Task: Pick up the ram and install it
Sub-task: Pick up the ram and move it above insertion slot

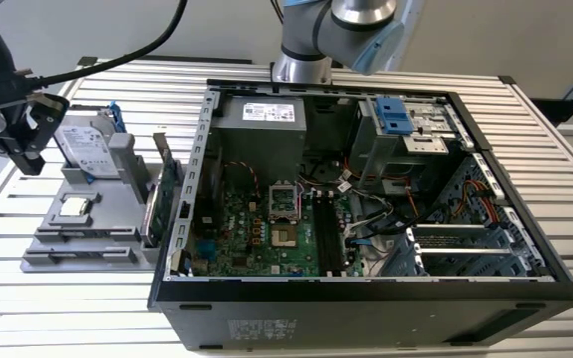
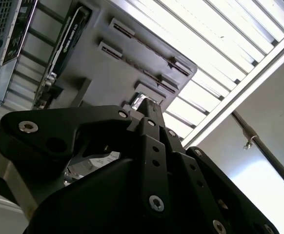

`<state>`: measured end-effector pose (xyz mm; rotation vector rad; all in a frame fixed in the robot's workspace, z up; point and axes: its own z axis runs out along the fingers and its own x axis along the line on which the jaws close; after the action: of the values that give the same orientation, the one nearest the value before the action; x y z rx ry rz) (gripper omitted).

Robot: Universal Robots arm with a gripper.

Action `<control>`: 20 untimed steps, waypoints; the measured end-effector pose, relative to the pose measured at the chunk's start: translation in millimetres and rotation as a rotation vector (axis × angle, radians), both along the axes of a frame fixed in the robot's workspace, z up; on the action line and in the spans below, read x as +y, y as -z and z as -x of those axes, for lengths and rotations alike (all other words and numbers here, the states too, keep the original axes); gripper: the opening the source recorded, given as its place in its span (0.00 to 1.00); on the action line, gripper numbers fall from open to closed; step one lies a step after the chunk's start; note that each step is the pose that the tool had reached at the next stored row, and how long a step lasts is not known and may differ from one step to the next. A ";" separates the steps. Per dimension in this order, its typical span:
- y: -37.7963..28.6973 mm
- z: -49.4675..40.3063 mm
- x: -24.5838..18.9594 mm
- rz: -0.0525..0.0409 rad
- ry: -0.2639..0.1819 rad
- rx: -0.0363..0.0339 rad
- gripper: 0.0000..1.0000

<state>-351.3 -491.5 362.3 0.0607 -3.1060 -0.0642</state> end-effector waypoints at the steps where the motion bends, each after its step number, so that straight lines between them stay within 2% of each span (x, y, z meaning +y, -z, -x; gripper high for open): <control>1: 0.0 0.0 0.0 0.0001 0.000 0.0001 0.00; 20: 1.4 0.2 0.0 0.0055 0.000 0.0064 0.00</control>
<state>-351.6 -491.5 360.9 0.0602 -3.0997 -0.0558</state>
